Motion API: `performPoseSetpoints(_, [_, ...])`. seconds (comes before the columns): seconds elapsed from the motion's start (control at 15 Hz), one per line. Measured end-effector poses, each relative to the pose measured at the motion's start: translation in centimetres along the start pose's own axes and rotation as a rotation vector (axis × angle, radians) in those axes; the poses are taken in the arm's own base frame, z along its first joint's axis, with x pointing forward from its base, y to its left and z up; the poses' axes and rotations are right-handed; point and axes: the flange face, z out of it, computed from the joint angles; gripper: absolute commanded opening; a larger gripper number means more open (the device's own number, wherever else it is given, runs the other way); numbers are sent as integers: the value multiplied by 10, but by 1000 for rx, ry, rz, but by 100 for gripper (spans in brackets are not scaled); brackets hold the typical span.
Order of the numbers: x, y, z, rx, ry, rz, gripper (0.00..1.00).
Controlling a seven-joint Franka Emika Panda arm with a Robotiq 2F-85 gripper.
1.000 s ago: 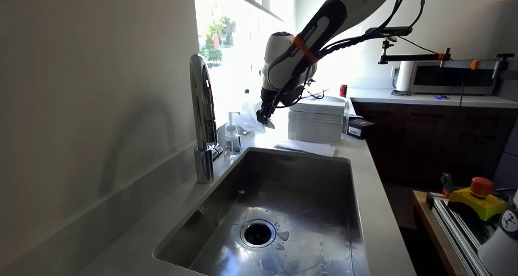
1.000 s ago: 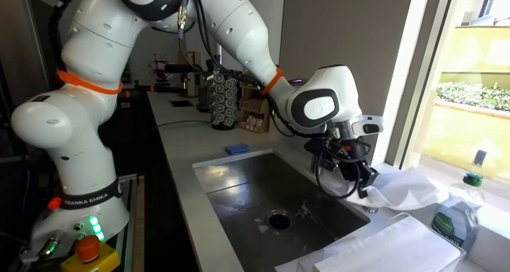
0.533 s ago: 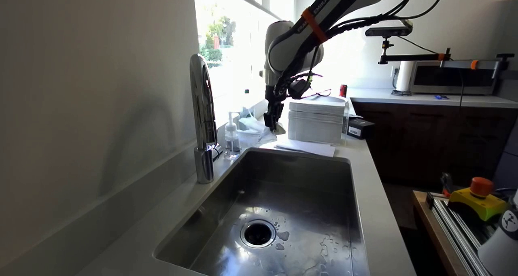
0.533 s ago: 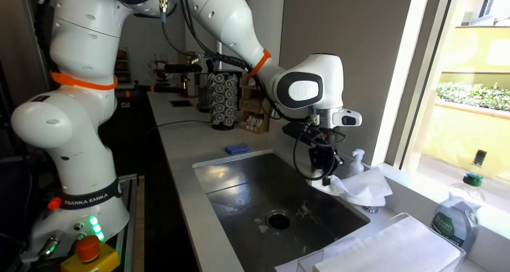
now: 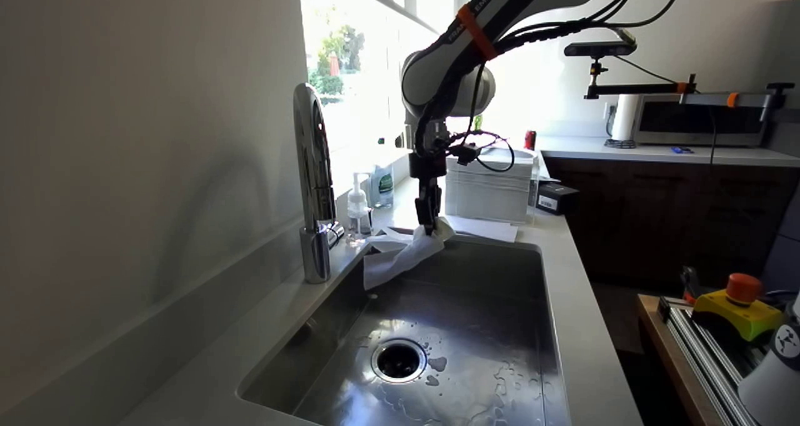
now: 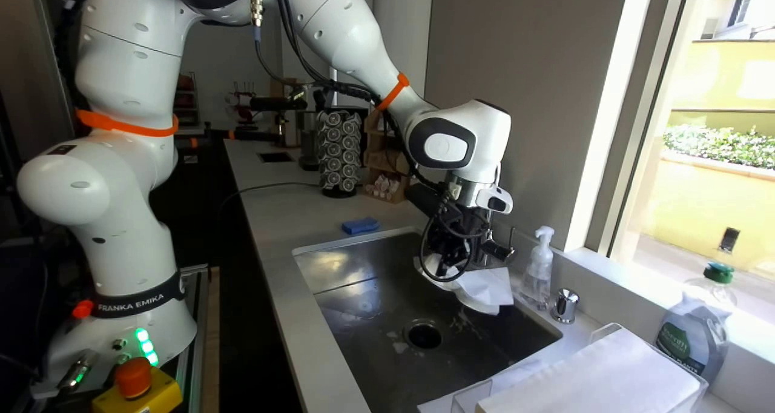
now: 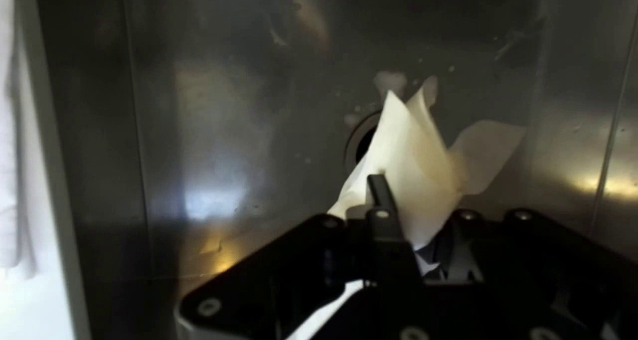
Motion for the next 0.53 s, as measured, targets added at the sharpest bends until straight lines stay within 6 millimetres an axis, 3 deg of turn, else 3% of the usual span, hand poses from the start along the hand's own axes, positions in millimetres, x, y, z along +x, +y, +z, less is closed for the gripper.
performPoseSetpoints(0.07, [-3,-3,6,24,-32,-6,7])
performPoseSetpoints(0.4, [-4,-3,18,39,-62,-7,7])
performPoseSetpoints(0.53, [-4,-3,18,39,-62,-7,2])
